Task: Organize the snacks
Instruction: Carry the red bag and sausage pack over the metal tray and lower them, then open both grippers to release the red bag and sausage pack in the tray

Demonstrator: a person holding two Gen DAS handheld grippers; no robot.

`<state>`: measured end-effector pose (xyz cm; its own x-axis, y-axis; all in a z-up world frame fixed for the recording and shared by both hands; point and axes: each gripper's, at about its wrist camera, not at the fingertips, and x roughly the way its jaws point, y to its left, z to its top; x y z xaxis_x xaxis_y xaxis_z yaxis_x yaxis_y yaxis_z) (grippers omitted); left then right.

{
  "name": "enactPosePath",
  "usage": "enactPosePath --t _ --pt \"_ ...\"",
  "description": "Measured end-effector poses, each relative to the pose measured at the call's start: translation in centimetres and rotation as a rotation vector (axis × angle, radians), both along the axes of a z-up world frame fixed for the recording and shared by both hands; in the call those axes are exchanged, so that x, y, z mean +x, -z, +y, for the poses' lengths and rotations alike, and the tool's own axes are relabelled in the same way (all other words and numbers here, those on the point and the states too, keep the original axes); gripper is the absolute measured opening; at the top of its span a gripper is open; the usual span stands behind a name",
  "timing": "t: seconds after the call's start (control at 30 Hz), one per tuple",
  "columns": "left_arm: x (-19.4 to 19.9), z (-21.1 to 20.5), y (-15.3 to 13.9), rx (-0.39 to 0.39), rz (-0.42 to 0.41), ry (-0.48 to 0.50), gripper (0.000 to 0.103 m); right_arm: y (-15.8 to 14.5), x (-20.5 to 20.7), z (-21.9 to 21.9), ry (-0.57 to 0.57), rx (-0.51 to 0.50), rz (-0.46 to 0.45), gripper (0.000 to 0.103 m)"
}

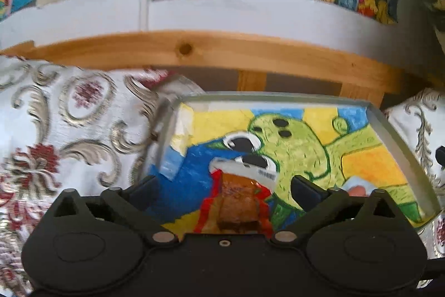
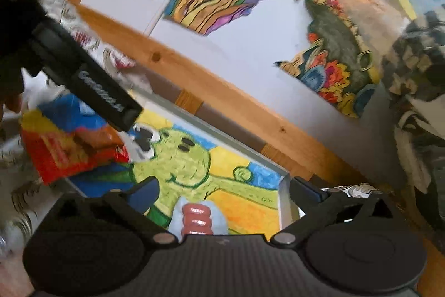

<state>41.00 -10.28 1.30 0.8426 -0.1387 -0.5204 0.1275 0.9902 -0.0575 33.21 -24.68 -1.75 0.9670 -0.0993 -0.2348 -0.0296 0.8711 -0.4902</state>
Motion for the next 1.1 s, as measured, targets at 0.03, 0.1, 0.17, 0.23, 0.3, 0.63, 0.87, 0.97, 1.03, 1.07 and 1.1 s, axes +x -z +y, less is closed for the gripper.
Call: enactPosePath --t 0.03,0.1,0.17,0.23,0.3,0.63,0.87,0.97,1.03,1.07,1.1 --pt "-0.5 0.2 -0.4 0.001 -0.005 -0.006 0.102 -0.4 -0.5 -0.1 -0.003 0.016 -0.013 0.103" --pt "-1.5 0.7 -1.2 0.0 -0.024 -0.014 0.102 -1.4 -1.2 -0.2 -0.005 0.044 -0.032 0.103" --pt "-2.7 1.2 -2.0 -0.001 -0.043 -0.02 0.102 -2.3 -2.2 -0.4 -0.008 0.076 -0.051 0.103" --pt "-4.0 1.7 -2.7 -0.009 -0.063 -0.03 0.102 -3.0 -3.4 -0.5 -0.016 0.102 -0.065 0.103" --pt "-5.3 2.1 -3.3 -0.015 -0.075 -0.039 0.102 -3.8 -4.7 -0.6 -0.018 0.126 -0.084 0.103" --pt "-12.9 4.0 -6.1 -0.05 -0.137 -0.059 0.102 -6.6 -11.4 -0.7 -0.024 0.194 -0.138 0.103" --pt "-18.5 5.5 -6.8 -0.069 -0.156 -0.063 0.102 -7.4 -16.6 0.1 -0.035 0.232 -0.155 0.103" --pt "-20.8 6.2 -6.8 -0.06 -0.162 -0.062 0.102 -7.3 -18.6 0.4 -0.04 0.245 -0.149 0.103" --pt "-22.2 6.7 -6.7 -0.054 -0.168 -0.063 0.102 -7.1 -19.8 0.6 -0.04 0.252 -0.142 0.103" --pt "-22.8 7.0 -6.7 -0.052 -0.17 -0.064 0.102 -7.0 -20.5 0.7 -0.041 0.257 -0.136 0.103" --pt "-23.6 7.3 -6.6 -0.05 -0.172 -0.065 0.102 -7.0 -21.0 0.7 -0.042 0.262 -0.129 0.103"
